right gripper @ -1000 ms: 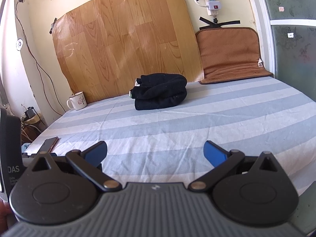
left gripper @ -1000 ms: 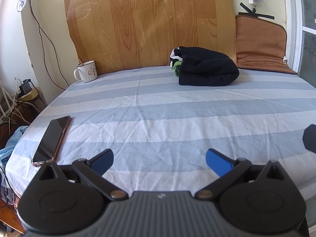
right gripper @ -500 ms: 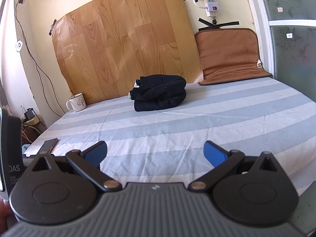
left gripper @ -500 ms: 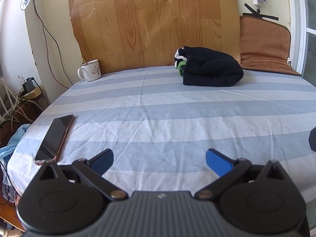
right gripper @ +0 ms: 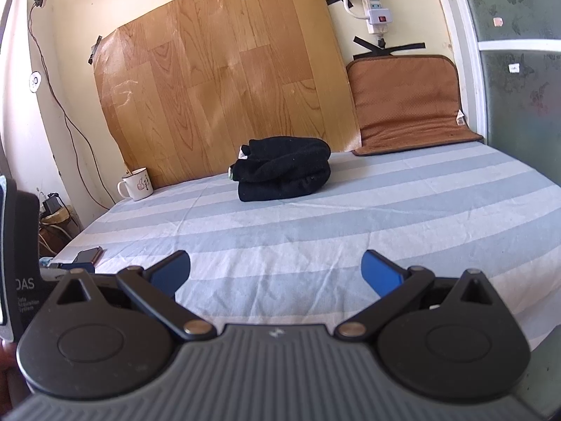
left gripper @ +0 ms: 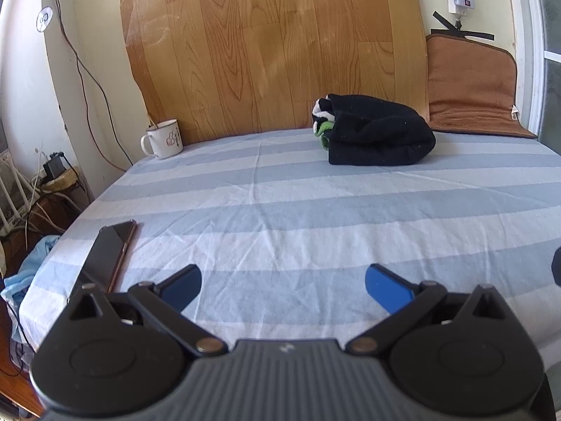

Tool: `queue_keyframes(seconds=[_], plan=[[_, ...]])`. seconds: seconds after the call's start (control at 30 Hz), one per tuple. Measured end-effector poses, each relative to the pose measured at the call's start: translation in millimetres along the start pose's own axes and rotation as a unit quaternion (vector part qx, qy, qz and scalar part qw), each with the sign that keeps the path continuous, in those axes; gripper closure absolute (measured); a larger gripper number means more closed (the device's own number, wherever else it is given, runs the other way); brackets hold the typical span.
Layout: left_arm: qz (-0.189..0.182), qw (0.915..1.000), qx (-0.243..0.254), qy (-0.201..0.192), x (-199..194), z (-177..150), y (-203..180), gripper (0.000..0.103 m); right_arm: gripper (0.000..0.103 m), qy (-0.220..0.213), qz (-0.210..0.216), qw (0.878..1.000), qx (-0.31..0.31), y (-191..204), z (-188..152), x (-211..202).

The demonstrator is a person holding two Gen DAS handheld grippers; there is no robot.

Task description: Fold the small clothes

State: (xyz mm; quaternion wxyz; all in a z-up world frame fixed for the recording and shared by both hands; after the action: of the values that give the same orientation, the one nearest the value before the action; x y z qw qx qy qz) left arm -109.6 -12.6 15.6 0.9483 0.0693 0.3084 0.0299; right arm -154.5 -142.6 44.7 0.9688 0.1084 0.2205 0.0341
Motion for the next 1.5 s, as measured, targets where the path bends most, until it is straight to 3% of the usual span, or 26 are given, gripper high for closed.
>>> queue_keyframes(seconds=[0.33, 0.8, 1.17, 1.5], plan=[[-0.018, 0.9991, 0.028, -0.026, 21.1, 47.6, -26.9, 0.0, 0.0, -0.018, -0.013, 1.0, -0.012, -23.6, 44.9, 46.4], [-0.026, 0.9988, 0.038, 0.017, 137.2, 104.1, -68.3, 0.0, 0.0, 0.042, -0.039, 0.998, 0.009, -71.8, 66.6, 156.4], [-0.015, 0.9974, 0.032, 0.062, 200.4, 108.6, -68.0, 0.0, 0.0, 0.083, -0.031, 0.996, 0.009, -81.8, 61.1, 224.5], [-0.006, 0.9984, 0.022, 0.051, 214.7, 103.5, -62.0, 0.0, 0.0, 0.061, -0.059, 0.996, 0.009, -88.9, 44.0, 244.6]])
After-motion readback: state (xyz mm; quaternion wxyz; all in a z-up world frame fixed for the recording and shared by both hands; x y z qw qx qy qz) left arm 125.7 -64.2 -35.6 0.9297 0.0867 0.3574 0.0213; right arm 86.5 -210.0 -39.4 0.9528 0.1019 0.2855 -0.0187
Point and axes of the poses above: each gripper's, at about its wrist camera, not at the fingertips, and x roughly the way its jaws point, y to its left, z to its top, the point moved 10 cm from there along x, roughly the way its jaws point, and after that the axes turned 2 degrees about -z, right-handed, at the moved point
